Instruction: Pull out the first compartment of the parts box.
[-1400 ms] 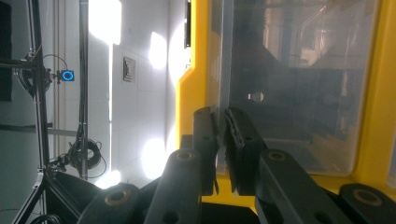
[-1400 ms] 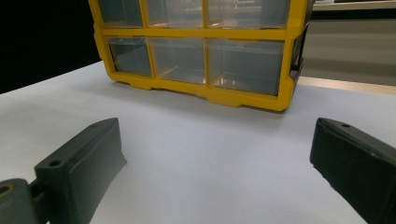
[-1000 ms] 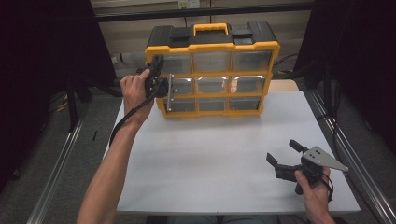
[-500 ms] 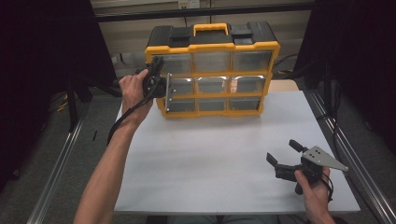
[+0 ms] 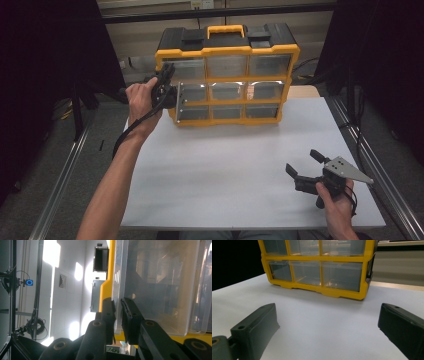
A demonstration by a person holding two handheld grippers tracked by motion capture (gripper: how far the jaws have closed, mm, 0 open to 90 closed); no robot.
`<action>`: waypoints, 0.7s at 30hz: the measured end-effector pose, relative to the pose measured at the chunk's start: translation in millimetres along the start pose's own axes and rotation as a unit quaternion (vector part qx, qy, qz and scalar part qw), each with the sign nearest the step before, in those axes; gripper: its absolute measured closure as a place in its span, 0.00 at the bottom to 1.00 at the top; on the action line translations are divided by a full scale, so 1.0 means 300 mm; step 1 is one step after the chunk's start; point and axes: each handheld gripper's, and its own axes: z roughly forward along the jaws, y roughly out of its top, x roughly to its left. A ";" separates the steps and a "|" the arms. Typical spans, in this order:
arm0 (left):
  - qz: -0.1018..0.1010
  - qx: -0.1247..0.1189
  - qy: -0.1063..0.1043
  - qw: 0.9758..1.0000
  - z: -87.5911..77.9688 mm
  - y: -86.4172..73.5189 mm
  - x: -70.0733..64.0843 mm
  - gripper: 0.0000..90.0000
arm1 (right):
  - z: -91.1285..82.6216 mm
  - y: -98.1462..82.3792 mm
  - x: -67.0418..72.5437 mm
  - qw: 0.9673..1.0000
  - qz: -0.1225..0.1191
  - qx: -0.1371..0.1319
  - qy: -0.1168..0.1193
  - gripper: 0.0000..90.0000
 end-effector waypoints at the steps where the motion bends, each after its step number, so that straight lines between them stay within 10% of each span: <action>1: -0.001 0.002 0.005 1.000 -0.004 0.001 -0.002 0.90 | 0.000 0.000 0.001 1.000 0.000 0.000 0.001 0.02; 21: 0.000 0.000 0.011 1.000 -0.037 0.007 -0.006 0.90 | -0.002 0.000 0.004 1.000 -0.003 0.000 0.008 0.01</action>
